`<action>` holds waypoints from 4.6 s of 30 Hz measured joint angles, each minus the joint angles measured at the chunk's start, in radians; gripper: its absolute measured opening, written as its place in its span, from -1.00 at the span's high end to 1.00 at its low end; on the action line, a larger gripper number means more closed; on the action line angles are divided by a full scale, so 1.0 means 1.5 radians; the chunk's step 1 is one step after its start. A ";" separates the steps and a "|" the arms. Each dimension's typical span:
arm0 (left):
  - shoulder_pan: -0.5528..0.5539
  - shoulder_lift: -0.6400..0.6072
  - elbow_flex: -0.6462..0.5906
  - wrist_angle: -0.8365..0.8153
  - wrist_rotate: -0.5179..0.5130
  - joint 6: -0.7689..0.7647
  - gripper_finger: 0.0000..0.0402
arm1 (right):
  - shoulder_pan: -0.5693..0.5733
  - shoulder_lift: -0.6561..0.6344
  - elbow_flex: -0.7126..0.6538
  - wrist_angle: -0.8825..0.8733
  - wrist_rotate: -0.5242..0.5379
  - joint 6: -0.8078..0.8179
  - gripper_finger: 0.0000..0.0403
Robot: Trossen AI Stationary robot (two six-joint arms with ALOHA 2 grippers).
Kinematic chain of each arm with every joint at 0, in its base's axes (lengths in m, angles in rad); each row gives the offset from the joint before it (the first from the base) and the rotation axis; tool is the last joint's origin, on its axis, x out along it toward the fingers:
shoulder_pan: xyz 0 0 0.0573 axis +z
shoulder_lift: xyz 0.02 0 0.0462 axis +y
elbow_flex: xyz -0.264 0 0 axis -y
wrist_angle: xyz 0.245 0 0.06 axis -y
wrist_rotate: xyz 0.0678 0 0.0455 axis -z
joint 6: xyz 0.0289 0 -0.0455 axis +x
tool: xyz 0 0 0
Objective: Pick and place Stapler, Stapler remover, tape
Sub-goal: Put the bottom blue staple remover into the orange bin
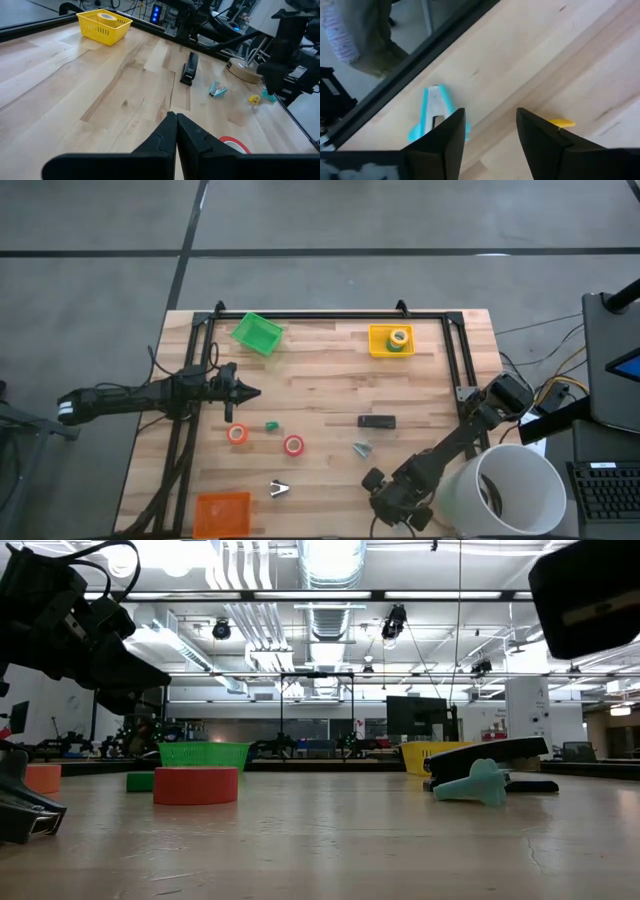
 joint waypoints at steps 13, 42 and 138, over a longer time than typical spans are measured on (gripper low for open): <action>0.000 0.000 0.000 -0.001 0.000 0.000 0.94 | 0.027 -0.004 -0.012 -0.004 -0.001 -0.003 0.29; 0.000 0.001 0.000 -0.001 0.000 0.000 0.94 | 0.026 -0.003 -0.044 0.028 0.000 0.000 0.87; -0.324 0.645 0.224 0.648 -0.172 0.175 0.38 | -0.220 -0.104 0.097 0.285 0.551 0.015 0.96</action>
